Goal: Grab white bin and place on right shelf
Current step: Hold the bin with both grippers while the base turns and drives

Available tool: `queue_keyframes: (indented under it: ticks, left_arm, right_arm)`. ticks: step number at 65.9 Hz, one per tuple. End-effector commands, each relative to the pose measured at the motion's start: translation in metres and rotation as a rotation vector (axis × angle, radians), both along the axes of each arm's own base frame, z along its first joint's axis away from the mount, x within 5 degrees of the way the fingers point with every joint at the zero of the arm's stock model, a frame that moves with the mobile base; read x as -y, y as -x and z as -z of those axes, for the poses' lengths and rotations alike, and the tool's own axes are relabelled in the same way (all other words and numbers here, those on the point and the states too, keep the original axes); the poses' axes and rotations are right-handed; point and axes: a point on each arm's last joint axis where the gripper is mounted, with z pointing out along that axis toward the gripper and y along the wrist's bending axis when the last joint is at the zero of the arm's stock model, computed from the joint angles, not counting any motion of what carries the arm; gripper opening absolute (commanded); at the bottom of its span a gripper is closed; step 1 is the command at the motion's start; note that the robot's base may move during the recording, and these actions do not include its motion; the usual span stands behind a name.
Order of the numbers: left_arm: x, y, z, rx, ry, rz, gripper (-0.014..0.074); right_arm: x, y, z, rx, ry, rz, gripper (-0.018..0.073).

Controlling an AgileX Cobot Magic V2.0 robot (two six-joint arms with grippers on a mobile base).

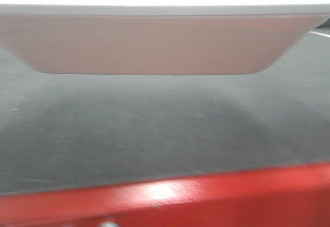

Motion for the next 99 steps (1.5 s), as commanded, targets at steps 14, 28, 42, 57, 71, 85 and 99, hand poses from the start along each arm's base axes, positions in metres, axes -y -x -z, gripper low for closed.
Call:
queue_keyframes:
  ticks: [14,28,42,57,71,85,99]
  left_arm:
    - [0.0143,0.0291,-0.0239,0.033,0.136,0.179,0.0220]
    - [0.0144,0.0306,-0.0246,0.038,0.135,0.179,0.0220]
    - [0.0144,0.0306,-0.0246,0.038,0.135,0.179,0.0220]
    - [0.0144,0.0306,-0.0246,0.038,0.135,0.179,0.0220]
    - [0.0144,0.0306,-0.0246,0.038,0.135,0.179,0.0220]
    - [0.0144,0.0306,-0.0246,0.038,0.135,0.179,0.0220]
    - [0.0144,0.0306,-0.0246,0.038,0.135,0.179,0.0220]
  right_arm:
    - [-0.0133,0.0161,-0.0231,0.025,-0.167,-0.130,0.0330]
    - [-0.0133,0.0161,-0.0231,0.025,-0.167,-0.130,0.0330]
    - [-0.0133,0.0161,-0.0231,0.025,-0.167,-0.130,0.0330]
    - [-0.0133,0.0161,-0.0231,0.025,-0.167,-0.130,0.0330]
    - [-0.0133,0.0161,-0.0231,0.025,-0.167,-0.130,0.0330]
    - [-0.0133,0.0161,-0.0231,0.025,-0.167,-0.130,0.0330]
    - [-0.0133,0.0161,-0.0231,0.025,-0.167,-0.130,0.0330]
